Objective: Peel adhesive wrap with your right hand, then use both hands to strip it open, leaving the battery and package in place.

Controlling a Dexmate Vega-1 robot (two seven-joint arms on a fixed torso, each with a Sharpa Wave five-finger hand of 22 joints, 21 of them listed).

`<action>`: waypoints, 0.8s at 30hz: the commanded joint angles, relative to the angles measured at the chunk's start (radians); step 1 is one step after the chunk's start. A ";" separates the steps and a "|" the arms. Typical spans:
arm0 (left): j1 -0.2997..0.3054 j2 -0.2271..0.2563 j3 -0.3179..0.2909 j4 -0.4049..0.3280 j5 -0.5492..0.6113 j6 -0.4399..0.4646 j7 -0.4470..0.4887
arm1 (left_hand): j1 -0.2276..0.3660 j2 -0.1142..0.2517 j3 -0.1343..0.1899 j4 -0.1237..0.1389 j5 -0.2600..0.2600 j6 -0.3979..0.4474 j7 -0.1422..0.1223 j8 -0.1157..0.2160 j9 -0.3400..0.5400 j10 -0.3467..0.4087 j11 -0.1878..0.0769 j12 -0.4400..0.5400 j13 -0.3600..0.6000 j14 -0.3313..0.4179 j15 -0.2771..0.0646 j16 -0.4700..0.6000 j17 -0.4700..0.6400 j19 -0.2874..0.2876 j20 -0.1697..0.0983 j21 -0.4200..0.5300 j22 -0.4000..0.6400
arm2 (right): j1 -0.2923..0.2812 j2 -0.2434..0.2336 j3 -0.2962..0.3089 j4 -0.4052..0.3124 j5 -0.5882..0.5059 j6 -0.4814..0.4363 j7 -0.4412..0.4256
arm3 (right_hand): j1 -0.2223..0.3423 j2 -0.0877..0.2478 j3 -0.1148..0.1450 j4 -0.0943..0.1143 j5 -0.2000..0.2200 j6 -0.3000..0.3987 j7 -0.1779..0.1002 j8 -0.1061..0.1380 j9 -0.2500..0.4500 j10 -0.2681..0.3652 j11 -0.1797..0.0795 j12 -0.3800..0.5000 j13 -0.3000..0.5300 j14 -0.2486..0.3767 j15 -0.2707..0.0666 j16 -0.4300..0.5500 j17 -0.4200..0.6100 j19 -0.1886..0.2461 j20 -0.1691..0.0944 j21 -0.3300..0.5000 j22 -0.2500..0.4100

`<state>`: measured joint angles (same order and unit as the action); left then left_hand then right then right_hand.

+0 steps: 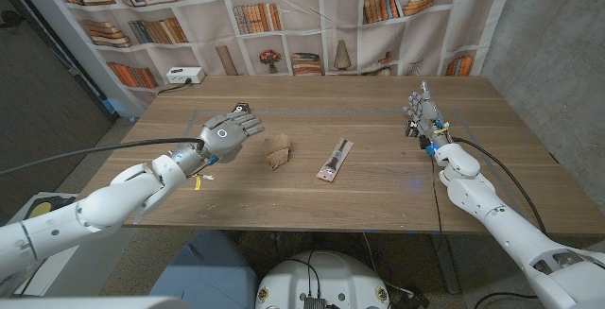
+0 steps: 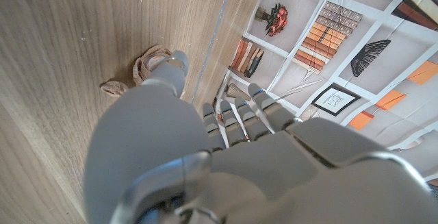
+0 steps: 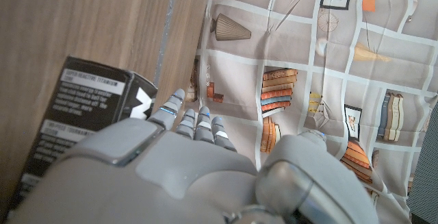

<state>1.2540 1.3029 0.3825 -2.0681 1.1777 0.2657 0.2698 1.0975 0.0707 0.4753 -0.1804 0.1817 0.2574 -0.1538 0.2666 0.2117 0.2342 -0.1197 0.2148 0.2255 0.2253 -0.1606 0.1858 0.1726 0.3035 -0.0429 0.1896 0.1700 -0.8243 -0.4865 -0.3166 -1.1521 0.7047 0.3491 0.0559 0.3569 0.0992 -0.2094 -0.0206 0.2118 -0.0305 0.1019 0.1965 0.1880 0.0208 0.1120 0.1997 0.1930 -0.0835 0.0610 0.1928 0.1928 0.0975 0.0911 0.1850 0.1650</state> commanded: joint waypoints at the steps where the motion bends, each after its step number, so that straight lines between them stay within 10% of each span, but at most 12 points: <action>1: -0.037 -0.033 0.035 0.012 0.027 -0.006 -0.029 | 0.017 0.004 -0.002 0.002 0.005 0.010 0.002 0.003 0.003 0.008 0.001 0.005 0.005 0.010 -0.003 0.005 0.003 0.004 0.005 0.005 0.003 | 0.003 0.003 -0.002 0.005 -0.003 0.000 -0.001 | 0.003 0.005 0.001 -0.001 -0.002 0.002 -0.001 0.000 0.003 0.004 -0.002 0.003 0.004 -0.002 -0.007 0.007 0.005 -0.002 -0.002 0.004 0.005; 24: -0.083 -0.122 0.101 0.087 0.051 0.015 0.031 | 0.060 0.020 -0.016 0.006 0.009 -0.019 0.012 -0.012 0.005 0.014 0.008 0.008 0.008 0.022 0.000 0.007 0.003 0.040 0.003 0.018 0.006 | 0.005 0.009 0.002 0.023 0.003 0.009 0.004 | 0.004 0.006 0.003 -0.003 -0.003 0.003 -0.002 0.001 0.003 0.005 -0.001 0.003 0.004 -0.003 -0.007 0.007 0.005 -0.002 -0.002 0.004 0.005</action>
<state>1.1932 1.2229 0.4515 -2.0137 1.1908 0.2652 0.2496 1.1442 0.0910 0.4645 -0.1750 0.1818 0.2409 -0.1482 0.2573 0.2116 0.2396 -0.1142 0.2186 0.2303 0.2348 -0.1624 0.1858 0.1748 0.3343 -0.0411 0.2013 0.1700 -0.8220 -0.4833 -0.3177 -1.1464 0.7036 0.3555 0.0576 0.3569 0.0992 -0.2095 -0.0206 0.2118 -0.0306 0.1019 0.1965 0.1880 0.0208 0.1120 0.1997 0.1930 -0.0835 0.0610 0.1928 0.1928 0.0976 0.0911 0.1850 0.1650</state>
